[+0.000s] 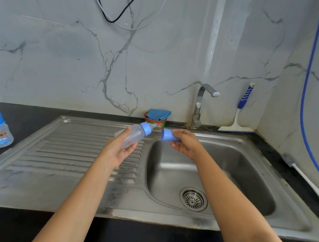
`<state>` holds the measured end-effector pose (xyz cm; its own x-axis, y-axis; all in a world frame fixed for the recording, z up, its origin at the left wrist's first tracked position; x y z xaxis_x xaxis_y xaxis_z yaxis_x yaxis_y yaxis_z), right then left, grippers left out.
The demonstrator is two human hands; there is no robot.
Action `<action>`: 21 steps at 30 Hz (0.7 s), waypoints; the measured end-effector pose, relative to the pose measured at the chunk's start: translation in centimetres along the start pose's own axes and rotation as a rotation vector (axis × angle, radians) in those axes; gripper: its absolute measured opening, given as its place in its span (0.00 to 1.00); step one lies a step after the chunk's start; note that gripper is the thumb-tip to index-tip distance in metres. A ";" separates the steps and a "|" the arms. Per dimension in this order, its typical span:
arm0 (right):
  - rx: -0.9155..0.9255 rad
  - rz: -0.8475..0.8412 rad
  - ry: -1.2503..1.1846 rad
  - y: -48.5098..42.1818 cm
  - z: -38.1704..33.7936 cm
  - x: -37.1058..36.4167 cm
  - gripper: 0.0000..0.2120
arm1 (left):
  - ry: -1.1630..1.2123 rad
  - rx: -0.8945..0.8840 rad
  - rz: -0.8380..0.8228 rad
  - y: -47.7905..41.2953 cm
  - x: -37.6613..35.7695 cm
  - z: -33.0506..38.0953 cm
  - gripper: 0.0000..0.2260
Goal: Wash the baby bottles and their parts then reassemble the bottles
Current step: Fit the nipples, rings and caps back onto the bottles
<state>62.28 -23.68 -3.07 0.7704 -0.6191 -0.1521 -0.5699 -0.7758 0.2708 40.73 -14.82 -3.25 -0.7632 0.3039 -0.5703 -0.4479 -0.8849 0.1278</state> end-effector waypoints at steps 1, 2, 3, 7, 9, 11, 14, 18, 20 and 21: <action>0.010 -0.061 -0.029 0.4 -1.0 -1.1 0.05 | 0.004 -0.006 0.000 0.0 0.0 0.2 0.16; 0.025 -0.112 -0.031 0.9 -1.7 -1.9 0.04 | 0.004 -0.012 0.000 -0.1 0.1 0.4 0.17; 0.042 -0.149 -0.006 1.2 -2.2 -2.6 0.04 | 0.000 -0.016 0.000 -0.1 0.2 0.6 0.17; 0.112 -0.218 0.057 1.7 -2.9 -4.5 0.11 | -0.023 -0.015 -0.011 0.0 0.7 1.1 0.11; 0.148 -0.253 0.091 1.9 -3.1 -5.4 0.12 | -0.040 -0.009 -0.028 0.1 0.9 1.3 0.13; 0.169 -0.282 0.122 2.1 -3.2 -6.0 0.10 | -0.050 -0.010 -0.030 0.2 1.2 1.6 0.13; 0.188 -0.340 0.141 2.3 -3.4 -6.6 0.11 | -0.035 -0.023 -0.025 0.5 1.5 2.1 0.10; 0.209 -0.398 0.133 2.2 -3.4 -7.3 0.13 | -0.043 -0.043 -0.062 1.0 1.8 2.6 0.08; 0.211 -0.417 0.122 2.2 -3.3 -7.6 0.15 | -0.071 -0.063 -0.082 1.2 2.2 2.9 0.12; 0.210 -0.420 0.130 2.2 -3.2 -7.7 0.16 | -0.085 -0.073 -0.088 1.2 2.3 3.0 0.15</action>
<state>55.96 -20.25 1.78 0.9678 -0.2372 -0.0838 -0.2371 -0.9714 0.0117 36.99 -14.10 -1.97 -0.7605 0.4077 -0.5054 -0.4823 -0.8758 0.0193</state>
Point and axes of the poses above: each hand's wrist, its own y-axis away from the middle knuckle, its own x-axis out of the back of the hand, z = x × y, the point moved 4 cm from there along -y, towards the middle knuckle, and after that the axes turned 8 degrees about -x, right-handed, at the moved point
